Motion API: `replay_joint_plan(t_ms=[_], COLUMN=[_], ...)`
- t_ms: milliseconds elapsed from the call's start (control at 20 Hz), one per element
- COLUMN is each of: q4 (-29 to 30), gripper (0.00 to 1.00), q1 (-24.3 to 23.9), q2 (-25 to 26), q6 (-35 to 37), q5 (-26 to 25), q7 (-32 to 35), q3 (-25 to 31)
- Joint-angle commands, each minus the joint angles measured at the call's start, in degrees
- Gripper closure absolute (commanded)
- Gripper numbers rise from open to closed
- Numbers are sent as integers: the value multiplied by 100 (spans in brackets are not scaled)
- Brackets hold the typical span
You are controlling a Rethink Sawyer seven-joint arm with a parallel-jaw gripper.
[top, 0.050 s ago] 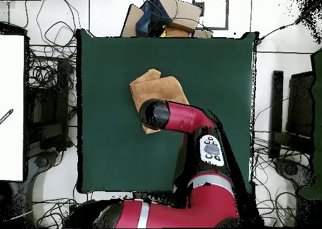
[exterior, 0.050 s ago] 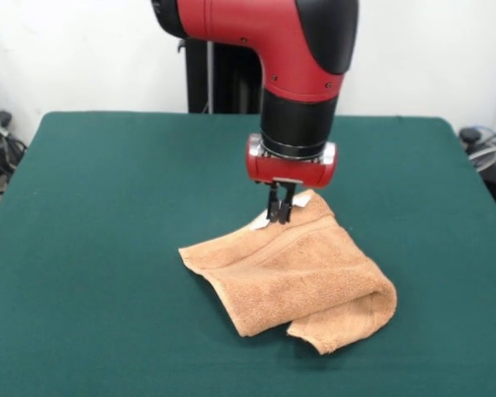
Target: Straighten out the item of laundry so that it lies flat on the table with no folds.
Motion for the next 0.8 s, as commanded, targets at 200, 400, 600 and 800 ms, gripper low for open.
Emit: replay_joint_plan(t_ms=[200, 400, 600, 800], q4=[-714, -873, -1002, -895], gripper=[100, 100, 100, 100], q1=[-283, -307, -304, -290], q2=[259, 360, 450, 444], q6=[675, 789, 860, 765], q5=[57, 50, 26, 2], q7=[381, 392, 428, 543], q3=[339, 341, 328, 264])
